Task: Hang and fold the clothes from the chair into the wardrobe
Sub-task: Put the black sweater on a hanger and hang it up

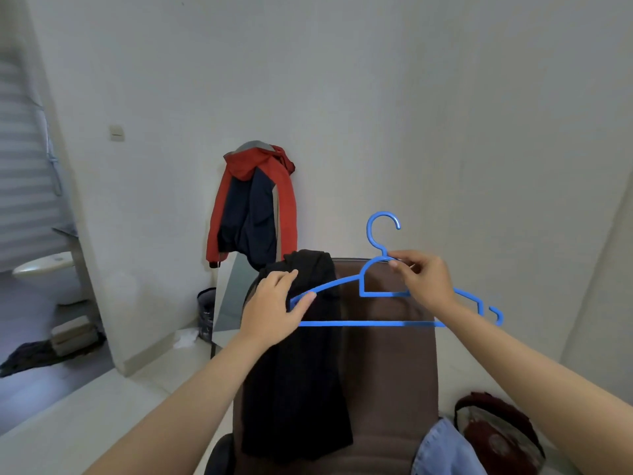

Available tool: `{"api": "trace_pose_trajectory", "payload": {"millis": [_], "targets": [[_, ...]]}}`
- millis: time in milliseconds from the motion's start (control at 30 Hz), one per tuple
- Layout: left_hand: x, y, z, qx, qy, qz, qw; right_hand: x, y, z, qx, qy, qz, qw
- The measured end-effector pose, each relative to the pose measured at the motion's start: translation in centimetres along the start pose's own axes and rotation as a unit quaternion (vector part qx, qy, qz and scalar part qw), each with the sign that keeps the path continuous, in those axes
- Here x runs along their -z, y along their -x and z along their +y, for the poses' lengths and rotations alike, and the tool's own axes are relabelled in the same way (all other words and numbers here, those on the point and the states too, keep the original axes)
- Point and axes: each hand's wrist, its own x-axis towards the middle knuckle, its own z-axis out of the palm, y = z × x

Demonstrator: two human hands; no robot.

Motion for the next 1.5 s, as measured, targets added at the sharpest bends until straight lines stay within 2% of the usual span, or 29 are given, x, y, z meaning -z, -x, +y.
{"api": "trace_pose_trajectory", "payload": {"millis": [133,367,433,567,667,800,1033,1233,1500], "targets": [[-2.7,-3.1,-1.7,0.086,0.05,0.033,0.994,0.7,-1.3,2.0,-0.002,0.026,0.001,1.0],[-6.7,-4.8,-3.4,0.189,0.018,-0.019,0.982,1.9,-2.5,4.9,-0.013,0.046,-0.001,0.999],[-7.8,-4.8,-3.6,0.214,0.011,-0.011,0.977,1.9,-2.5,5.6,-0.013,0.041,0.0,0.999],[-8.7,-5.0,-4.2,0.205,0.034,0.039,0.977,1.8,-2.8,6.7,-0.019,0.025,0.002,1.0],[-8.5,-4.7,-4.5,0.191,0.035,0.039,0.98,1.8,-3.5,7.4,-0.025,0.012,0.004,1.0],[-8.0,-2.4,-5.7,0.177,0.018,-0.005,0.984,1.7,-4.7,8.2,-0.027,0.013,0.004,1.0],[-8.4,2.8,-7.8,0.207,0.028,-0.08,0.975,1.2,-5.9,8.0,-0.041,-0.004,0.013,0.999],[-7.6,-1.8,-5.6,0.168,0.033,0.049,0.984,0.5,-5.6,8.0,-0.051,-0.008,0.018,0.998],[-8.8,-6.0,-4.9,0.193,0.061,0.063,0.977,1.0,-6.1,8.3,-0.055,-0.019,0.033,0.998]]}}
